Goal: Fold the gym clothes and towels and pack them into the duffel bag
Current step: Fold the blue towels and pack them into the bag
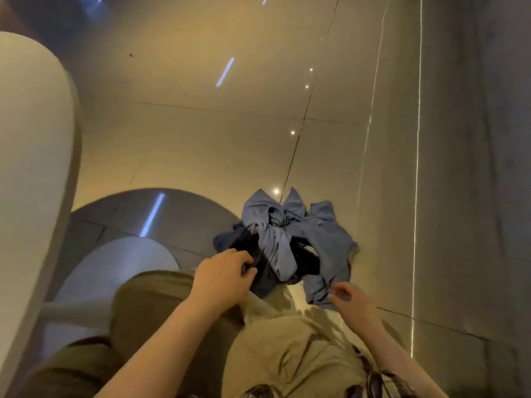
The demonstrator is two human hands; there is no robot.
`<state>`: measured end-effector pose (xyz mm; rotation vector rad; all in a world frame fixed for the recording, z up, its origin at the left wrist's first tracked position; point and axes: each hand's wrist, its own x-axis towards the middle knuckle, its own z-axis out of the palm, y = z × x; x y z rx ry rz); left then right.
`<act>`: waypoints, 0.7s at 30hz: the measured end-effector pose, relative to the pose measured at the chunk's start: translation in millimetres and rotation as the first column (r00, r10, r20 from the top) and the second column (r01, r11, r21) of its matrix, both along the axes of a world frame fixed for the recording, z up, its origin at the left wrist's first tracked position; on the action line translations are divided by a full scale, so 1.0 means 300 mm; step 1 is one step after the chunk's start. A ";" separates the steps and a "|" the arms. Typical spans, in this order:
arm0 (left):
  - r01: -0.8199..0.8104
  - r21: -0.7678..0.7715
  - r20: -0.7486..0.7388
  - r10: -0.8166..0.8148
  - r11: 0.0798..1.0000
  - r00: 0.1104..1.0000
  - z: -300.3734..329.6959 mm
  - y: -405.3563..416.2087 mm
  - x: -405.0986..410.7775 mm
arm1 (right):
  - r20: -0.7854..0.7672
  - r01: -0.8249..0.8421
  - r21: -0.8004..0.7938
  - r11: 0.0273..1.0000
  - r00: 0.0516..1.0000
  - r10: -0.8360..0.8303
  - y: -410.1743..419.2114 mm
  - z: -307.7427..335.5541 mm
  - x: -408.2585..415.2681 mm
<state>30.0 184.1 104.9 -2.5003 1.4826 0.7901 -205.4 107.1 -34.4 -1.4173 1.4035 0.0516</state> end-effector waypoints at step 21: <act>-0.233 0.142 -0.233 0.262 0.962 0.937 -0.603 -0.355 0.220 | -0.350 -0.528 -0.014 0.849 0.798 0.490 -0.383 -0.456 0.430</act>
